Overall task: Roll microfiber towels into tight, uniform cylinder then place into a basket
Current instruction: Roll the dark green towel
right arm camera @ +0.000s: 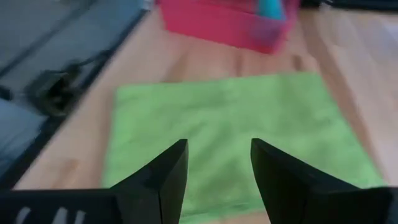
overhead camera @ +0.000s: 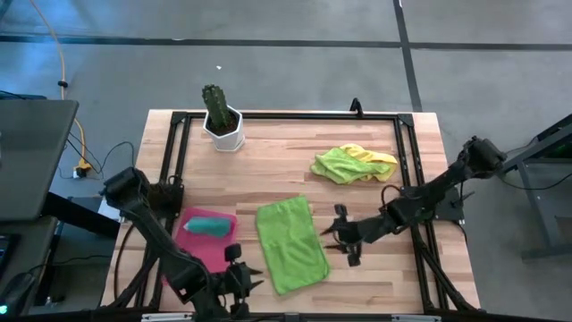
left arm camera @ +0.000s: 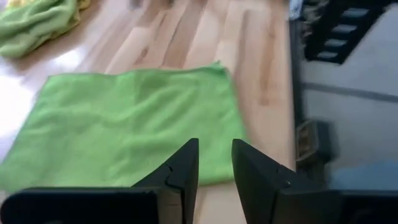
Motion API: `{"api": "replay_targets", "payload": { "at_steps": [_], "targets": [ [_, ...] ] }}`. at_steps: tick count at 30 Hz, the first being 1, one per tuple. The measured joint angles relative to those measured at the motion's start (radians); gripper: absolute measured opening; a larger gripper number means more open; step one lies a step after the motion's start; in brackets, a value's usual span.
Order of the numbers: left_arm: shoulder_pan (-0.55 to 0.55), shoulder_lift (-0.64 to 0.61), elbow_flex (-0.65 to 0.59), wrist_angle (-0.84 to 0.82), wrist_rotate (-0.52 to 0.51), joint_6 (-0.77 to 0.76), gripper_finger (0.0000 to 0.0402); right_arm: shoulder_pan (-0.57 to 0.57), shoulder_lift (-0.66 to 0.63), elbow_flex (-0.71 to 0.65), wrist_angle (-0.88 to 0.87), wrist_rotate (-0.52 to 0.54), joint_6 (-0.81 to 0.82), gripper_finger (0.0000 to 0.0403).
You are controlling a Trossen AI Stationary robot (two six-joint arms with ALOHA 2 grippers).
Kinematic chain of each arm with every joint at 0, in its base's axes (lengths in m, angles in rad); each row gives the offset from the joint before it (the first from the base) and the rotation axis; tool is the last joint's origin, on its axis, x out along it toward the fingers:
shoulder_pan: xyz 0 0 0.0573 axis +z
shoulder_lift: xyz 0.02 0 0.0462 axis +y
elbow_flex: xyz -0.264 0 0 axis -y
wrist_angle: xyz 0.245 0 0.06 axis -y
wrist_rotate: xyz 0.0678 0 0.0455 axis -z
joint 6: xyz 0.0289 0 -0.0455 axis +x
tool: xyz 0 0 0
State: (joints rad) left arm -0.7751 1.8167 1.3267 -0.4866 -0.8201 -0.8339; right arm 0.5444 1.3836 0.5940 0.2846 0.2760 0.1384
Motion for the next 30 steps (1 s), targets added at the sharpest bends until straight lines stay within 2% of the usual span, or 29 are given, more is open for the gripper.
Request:
{"api": "replay_targets", "payload": {
  "at_steps": [2,7,12,14,16,22,30],
  "targets": [
    [0.018,0.026,-0.027,0.086,-0.003,0.007,0.0095,0.015,0.032,-0.027,0.084,-0.025,-0.033,0.0169],
    [0.083,0.1,-0.055,0.116,0.029,-0.041,0.0109,0.033,0.117,-0.03,0.124,-0.015,-0.056,0.0169],
    [0.17,0.18,-0.055,0.116,0.033,-0.15,0.0112,-0.008,0.182,0.012,0.111,0.123,-0.207,0.0169],
    [0.204,0.198,-0.055,0.113,0.079,-0.159,0.0113,-0.051,0.198,0.028,0.093,0.165,-0.23,0.0169],
    [0.231,0.207,-0.055,0.113,0.141,-0.152,0.0113,-0.106,0.205,0.041,0.089,0.157,-0.205,0.0169],
    [0.265,0.219,-0.054,0.127,0.333,-0.143,0.0113,-0.269,0.264,0.072,0.098,-0.094,-0.092,0.0169],
    [0.25,0.22,-0.055,0.155,0.344,-0.132,0.0113,-0.393,0.399,0.154,0.112,-0.257,-0.139,0.0169]
  ]
}}
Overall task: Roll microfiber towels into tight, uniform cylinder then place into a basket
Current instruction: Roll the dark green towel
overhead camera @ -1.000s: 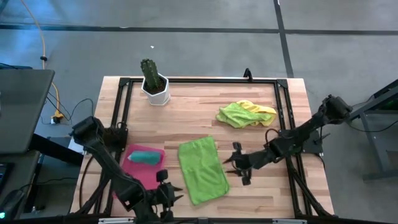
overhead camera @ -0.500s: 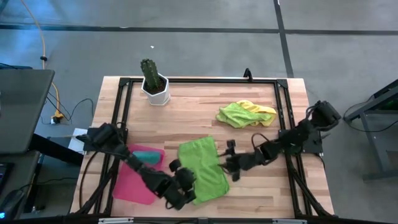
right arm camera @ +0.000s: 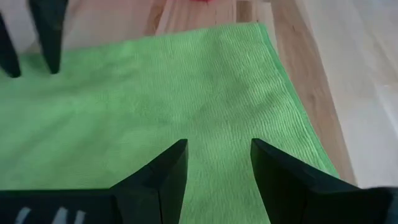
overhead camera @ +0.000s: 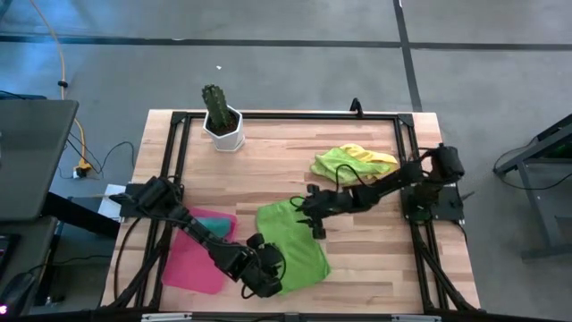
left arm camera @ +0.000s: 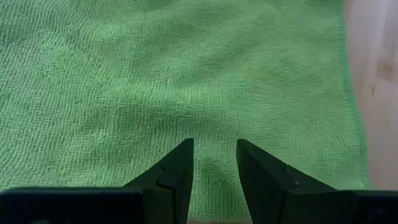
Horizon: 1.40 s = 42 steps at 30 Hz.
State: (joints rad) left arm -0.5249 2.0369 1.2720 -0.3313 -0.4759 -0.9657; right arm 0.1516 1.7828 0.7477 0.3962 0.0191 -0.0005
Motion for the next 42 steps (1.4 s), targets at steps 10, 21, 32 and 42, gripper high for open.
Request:
{"api": "replay_targets", "payload": {
  "at_steps": [10,21,32,42],
  "targets": [
    [0.001,0.0,0.0,-0.024,0.005,0.032,0.0113,-0.067,0.093,0.061,-0.081,-0.062,0.0,0.0169],
    [0.012,0.004,0.0,-0.06,0.034,0.239,0.0113,-0.079,0.091,0.065,-0.132,-0.057,0.051,0.0169],
    [0.131,0.001,0.003,-0.146,0.072,0.5,0.0113,-0.082,0.088,0.067,-0.208,0.024,0.095,0.0169],
    [0.209,-0.002,0.005,-0.156,0.153,0.595,0.0113,-0.175,0.088,0.065,-0.238,0.104,0.05,0.0169]
  ]
}}
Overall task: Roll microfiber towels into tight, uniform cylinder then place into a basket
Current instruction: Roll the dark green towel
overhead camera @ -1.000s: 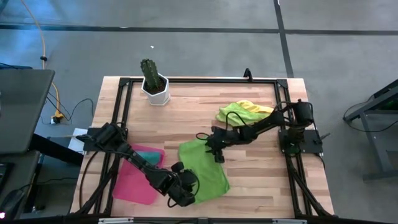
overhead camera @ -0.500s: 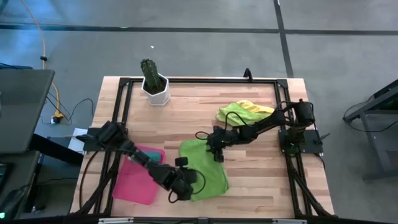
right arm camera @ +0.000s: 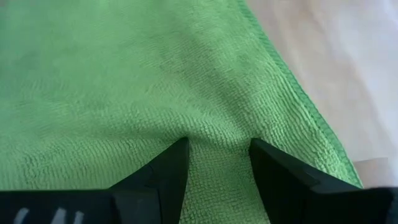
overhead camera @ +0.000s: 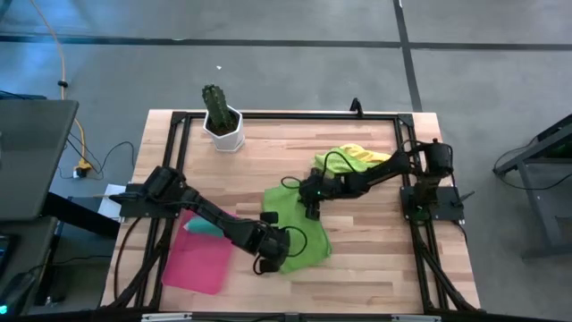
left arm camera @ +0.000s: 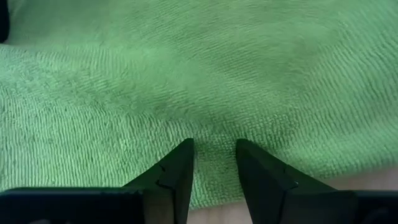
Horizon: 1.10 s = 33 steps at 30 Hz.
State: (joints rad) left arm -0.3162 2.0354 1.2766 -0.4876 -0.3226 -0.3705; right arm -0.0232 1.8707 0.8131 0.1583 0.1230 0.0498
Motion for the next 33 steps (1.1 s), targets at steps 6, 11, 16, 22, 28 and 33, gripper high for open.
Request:
{"api": "replay_targets", "payload": {
  "at_steps": [6,11,16,22,28,33],
  "targets": [
    [0.015,0.002,-0.001,-0.014,-0.029,0.007,0.0113,-0.047,-0.031,-0.003,-0.018,-0.026,0.021,0.0169],
    [-0.006,-0.005,-0.005,-0.033,-0.081,0.015,0.0113,-0.015,-0.131,-0.01,-0.079,-0.041,-0.025,0.0169],
    [-0.025,-0.022,-0.005,-0.049,-0.123,0.012,0.0113,0.04,-0.233,-0.006,-0.223,-0.062,-0.025,0.0169],
    [-0.064,-0.04,0.031,-0.065,-0.068,-0.038,0.0113,0.192,-0.311,-0.006,-0.362,-0.09,0.033,0.0169],
    [-0.151,-0.053,0.054,0.001,0.016,0.006,0.0113,0.415,-0.331,-0.005,-0.333,-0.006,-0.104,0.0169],
    [-0.211,-0.05,0.042,0.024,-0.002,0.021,0.0113,0.519,-0.259,-0.005,-0.218,0.131,-0.077,0.0169]
  ]
}}
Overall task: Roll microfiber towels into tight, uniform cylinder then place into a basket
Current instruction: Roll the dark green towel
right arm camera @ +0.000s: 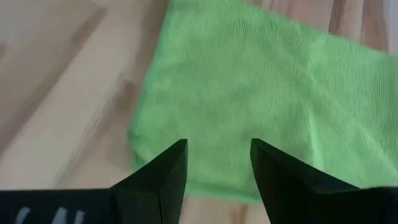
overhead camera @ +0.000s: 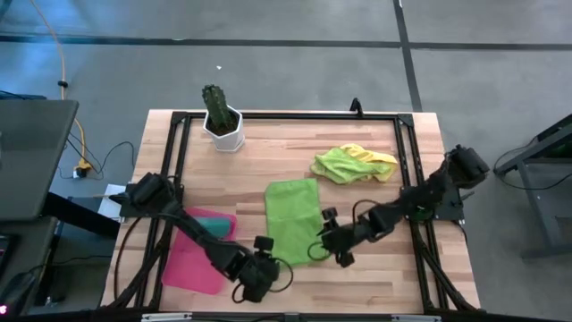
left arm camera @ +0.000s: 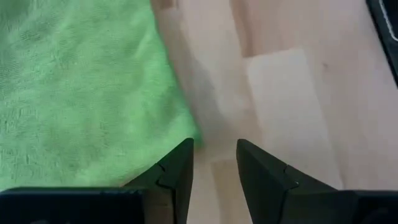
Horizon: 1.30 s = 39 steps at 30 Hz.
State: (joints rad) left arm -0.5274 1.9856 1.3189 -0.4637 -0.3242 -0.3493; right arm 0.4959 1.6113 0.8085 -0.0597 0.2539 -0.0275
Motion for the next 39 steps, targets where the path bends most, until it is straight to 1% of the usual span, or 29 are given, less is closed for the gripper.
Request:
{"api": "replay_targets", "payload": {
  "at_steps": [2,5,10,14,16,23,27,30,32,39],
  "targets": [
    [-0.014,0.003,-0.004,-0.002,-0.041,-0.01,0.0114,0.02,0.038,0.002,0.035,0.015,0.009,0.017],
    [-0.018,0.01,-0.003,0.014,-0.063,-0.013,0.0114,0.044,0.089,0.001,0.091,0.03,0.01,0.0174],
    [-0.017,0.022,-0.004,0.009,-0.08,-0.014,0.0114,0.077,0.106,0.001,0.079,0.068,0.039,0.0185],
    [-0.009,0.027,-0.003,0.011,-0.082,-0.015,0.0114,0.105,0.106,0.001,0.061,0.071,0.12,0.0191],
    [-0.005,0.027,-0.002,0.011,-0.082,-0.014,0.0114,0.123,0.106,0.001,0.048,0.071,0.131,0.0191],
    [-0.001,0.047,-0.002,0.01,-0.091,0.117,0.0114,0.154,0.106,0.001,0.033,0.081,0.052,0.019],
    [0.002,0.08,-0.002,0.016,-0.093,0.181,0.0114,0.147,0.106,0.001,0.032,0.081,0.056,0.019],
    [0.0,0.1,0.002,0.024,-0.133,0.226,0.0114,0.139,0.106,0.001,0.032,0.081,0.08,0.019],
    [-0.002,0.114,0.003,0.027,-0.156,0.246,0.0113,0.134,0.106,0.001,0.026,0.081,0.088,0.019],
    [-0.003,0.12,0.001,0.028,-0.164,0.256,0.0113,0.132,0.104,-0.018,0.014,0.08,0.074,0.019]
  ]
}}
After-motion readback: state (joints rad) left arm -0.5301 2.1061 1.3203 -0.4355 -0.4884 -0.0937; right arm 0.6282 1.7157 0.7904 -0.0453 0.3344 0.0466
